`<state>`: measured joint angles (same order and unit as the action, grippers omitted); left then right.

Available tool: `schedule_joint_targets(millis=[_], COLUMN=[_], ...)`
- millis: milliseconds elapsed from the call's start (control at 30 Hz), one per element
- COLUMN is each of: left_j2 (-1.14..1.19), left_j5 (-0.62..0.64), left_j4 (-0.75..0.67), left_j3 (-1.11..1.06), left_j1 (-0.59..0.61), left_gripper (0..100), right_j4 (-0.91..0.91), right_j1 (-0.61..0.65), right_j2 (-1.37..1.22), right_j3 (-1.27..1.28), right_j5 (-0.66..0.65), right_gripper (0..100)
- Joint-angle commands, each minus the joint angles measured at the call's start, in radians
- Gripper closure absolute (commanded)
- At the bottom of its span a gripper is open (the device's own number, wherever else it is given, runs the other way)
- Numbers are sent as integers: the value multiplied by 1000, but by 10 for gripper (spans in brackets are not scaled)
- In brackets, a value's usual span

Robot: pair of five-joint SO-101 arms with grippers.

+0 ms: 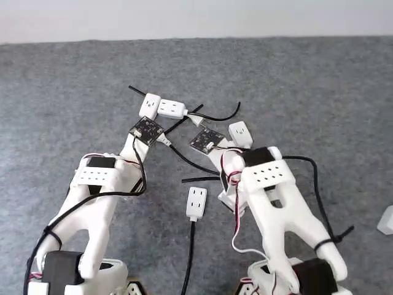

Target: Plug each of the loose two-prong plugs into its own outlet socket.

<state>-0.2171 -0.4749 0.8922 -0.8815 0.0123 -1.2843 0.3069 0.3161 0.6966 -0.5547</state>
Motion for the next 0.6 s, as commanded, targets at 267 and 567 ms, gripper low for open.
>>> schedule_joint_targets(millis=[267, 567], left_j2=[2, 2], left_j5=[8, 5], left_j4=[-12, -12], left_j3=[48, 47], left_j1=[3, 3], left_gripper=[855, 855], right_j4=[245, 251], right_j1=[-189, -162], right_j2=[-151, -151], right_j3=[-75, -189], right_j5=[-75, 129], right_gripper=[813, 829])
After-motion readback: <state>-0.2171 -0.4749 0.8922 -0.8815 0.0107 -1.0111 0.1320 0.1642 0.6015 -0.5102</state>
